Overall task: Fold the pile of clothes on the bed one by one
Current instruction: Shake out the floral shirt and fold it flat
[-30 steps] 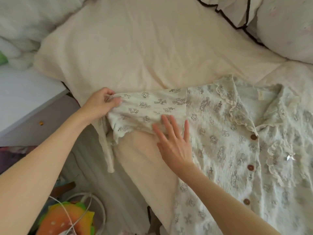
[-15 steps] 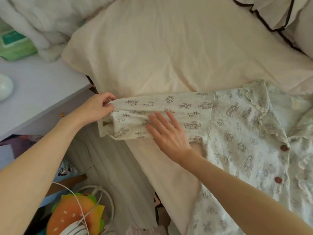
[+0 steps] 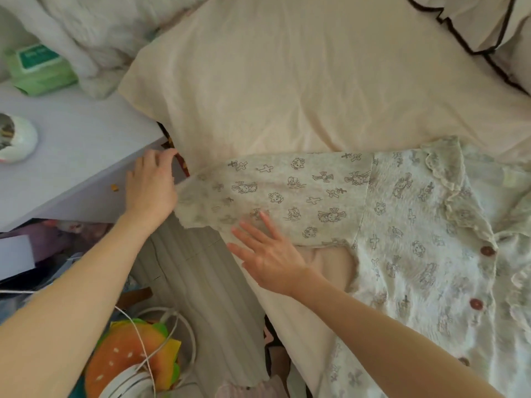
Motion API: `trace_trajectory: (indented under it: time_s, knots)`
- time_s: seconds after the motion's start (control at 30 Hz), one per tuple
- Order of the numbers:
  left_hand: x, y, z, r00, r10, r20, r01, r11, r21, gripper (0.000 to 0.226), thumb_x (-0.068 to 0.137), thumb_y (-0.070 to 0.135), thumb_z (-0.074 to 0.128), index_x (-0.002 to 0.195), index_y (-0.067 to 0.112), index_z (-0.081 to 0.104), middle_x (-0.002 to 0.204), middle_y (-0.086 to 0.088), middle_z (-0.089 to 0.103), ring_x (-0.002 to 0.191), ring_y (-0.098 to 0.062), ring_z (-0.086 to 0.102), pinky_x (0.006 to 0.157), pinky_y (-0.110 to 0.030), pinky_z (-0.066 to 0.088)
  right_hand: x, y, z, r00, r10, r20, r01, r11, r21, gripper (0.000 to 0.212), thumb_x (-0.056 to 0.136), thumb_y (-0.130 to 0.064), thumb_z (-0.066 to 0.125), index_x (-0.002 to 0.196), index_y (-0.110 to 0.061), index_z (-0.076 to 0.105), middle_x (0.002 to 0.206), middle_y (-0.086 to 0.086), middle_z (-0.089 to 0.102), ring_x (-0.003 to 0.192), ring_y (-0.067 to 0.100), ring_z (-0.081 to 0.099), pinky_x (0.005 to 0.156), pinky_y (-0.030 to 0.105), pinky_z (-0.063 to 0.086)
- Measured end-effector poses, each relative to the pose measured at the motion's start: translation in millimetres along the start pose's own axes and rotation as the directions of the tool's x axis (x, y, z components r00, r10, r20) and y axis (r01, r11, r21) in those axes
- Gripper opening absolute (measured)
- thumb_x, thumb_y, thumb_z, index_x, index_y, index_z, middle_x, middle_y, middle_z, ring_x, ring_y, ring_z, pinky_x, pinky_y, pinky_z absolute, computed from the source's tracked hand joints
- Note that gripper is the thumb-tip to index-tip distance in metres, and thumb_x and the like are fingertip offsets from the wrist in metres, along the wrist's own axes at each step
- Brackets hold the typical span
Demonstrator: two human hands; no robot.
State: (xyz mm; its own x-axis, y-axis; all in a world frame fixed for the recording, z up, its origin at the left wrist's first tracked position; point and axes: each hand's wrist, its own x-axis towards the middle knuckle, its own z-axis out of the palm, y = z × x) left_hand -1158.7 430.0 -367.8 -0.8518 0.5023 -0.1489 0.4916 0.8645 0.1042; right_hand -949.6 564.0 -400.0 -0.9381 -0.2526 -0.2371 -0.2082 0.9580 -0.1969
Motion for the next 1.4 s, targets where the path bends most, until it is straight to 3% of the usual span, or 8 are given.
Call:
trace_trajectory:
  time_s: [0.2, 0.33, 0.5, 0.67, 0.9, 1.07, 1.23, 1.4]
  knots:
    - [-94, 70, 32, 0.951, 0.298, 0.078, -0.27, 0.93, -0.251, 0.052, 0.083, -0.007, 0.054, 0.133, 0.009, 0.048, 0.138, -0.018, 0.041, 0.125, -0.033, 0.044, 0.099, -0.044, 0.043, -68, -11, -2, 0.924, 0.298, -0.239, -0.257, 0.948, 0.189, 0.041, 0.082, -0.021, 0.071, 0.122, -0.014, 0.064, 0.136, 0.011, 0.055, 0.132, 0.028, 0.045, 0.105, 0.062, 0.032]
    - [-136, 112, 47, 0.909, 0.176, 0.379, -0.087, 0.967, -0.24, 0.051, 0.088, -0.003, 0.046, 0.137, 0.012, 0.043, 0.152, -0.013, 0.023, 0.138, -0.027, 0.028, 0.109, -0.038, 0.033, -156, 9, 6, 0.824, 0.516, -0.235, -0.458, 0.849, 0.263, 0.037, 0.09, -0.018, 0.056, 0.125, -0.009, 0.062, 0.14, 0.015, 0.049, 0.133, 0.032, 0.041, 0.106, 0.064, 0.029]
    - [-163, 192, 27, 0.98, 0.191, 0.061, -0.161, 0.931, -0.328, 0.037, 0.078, -0.012, 0.055, 0.114, -0.004, 0.055, 0.127, -0.022, 0.05, 0.122, -0.037, 0.048, 0.099, -0.047, 0.043, -269, 28, 11, 0.706, 0.698, -0.124, -0.622, 0.694, 0.362, 0.046, 0.096, -0.028, 0.037, 0.132, -0.006, 0.054, 0.141, 0.015, 0.047, 0.132, 0.035, 0.042, 0.107, 0.059, 0.031]
    - [-214, 298, 37, 0.817, 0.544, 0.189, -0.476, 0.823, -0.31, 0.047, 0.099, 0.015, 0.037, 0.145, 0.012, 0.031, 0.157, -0.012, 0.012, 0.146, -0.027, 0.009, 0.118, -0.043, 0.012, -376, 51, 27, 0.317, 0.947, -0.053, -0.827, 0.303, 0.473, 0.037, 0.089, -0.009, 0.062, 0.126, -0.001, 0.057, 0.132, 0.019, 0.055, 0.124, 0.038, 0.051, 0.102, 0.055, 0.04]
    - [-283, 410, 96, 0.658, 0.606, 0.447, -0.598, 0.781, -0.179, 0.057, 0.101, 0.033, 0.022, 0.147, 0.036, -0.012, 0.15, 0.005, -0.031, 0.135, -0.017, -0.033, 0.109, -0.04, -0.017, -549, 114, 68, -0.261, 0.959, 0.111, -0.863, -0.283, 0.419, 0.053, 0.092, -0.03, 0.055, 0.137, -0.006, 0.042, 0.139, 0.018, 0.045, 0.127, 0.038, 0.04, 0.101, 0.052, 0.033]
    - [-315, 446, 133, 0.598, 0.487, 0.637, -0.598, 0.8, -0.051, 0.061, 0.1, 0.04, 0.025, 0.143, 0.042, -0.017, 0.147, 0.001, -0.035, 0.133, -0.024, -0.034, 0.107, -0.055, -0.014, -633, 143, 99, -0.268, 0.904, 0.332, -0.878, -0.371, 0.302, 0.086, 0.085, -0.054, 0.057, 0.149, -0.013, 0.015, 0.158, 0.007, 0.014, 0.143, 0.028, 0.015, 0.108, 0.055, 0.023]
    - [-318, 459, 137, 0.61, 0.387, 0.692, -0.605, 0.791, 0.091, 0.062, 0.099, 0.04, 0.026, 0.146, 0.04, -0.013, 0.15, -0.004, -0.032, 0.141, -0.032, -0.023, 0.11, -0.062, -0.001, -657, 150, 125, -0.094, 0.972, 0.216, -0.917, -0.169, 0.362, 0.043, 0.092, -0.019, 0.048, 0.134, -0.013, 0.04, 0.142, 0.009, 0.035, 0.123, 0.033, 0.039, 0.088, 0.048, 0.043]
    - [-313, 479, 118, 0.606, 0.312, 0.732, -0.563, 0.818, 0.117, 0.058, 0.098, 0.031, 0.031, 0.149, 0.038, 0.004, 0.158, -0.004, -0.015, 0.144, -0.031, -0.012, 0.112, -0.061, 0.009, -692, 189, 109, -0.393, 0.87, 0.298, -0.432, -0.46, 0.776, 0.022, 0.093, -0.019, 0.047, 0.096, -0.006, 0.064, 0.083, 0.009, 0.055, 0.076, 0.025, 0.05, 0.06, 0.031, 0.035]
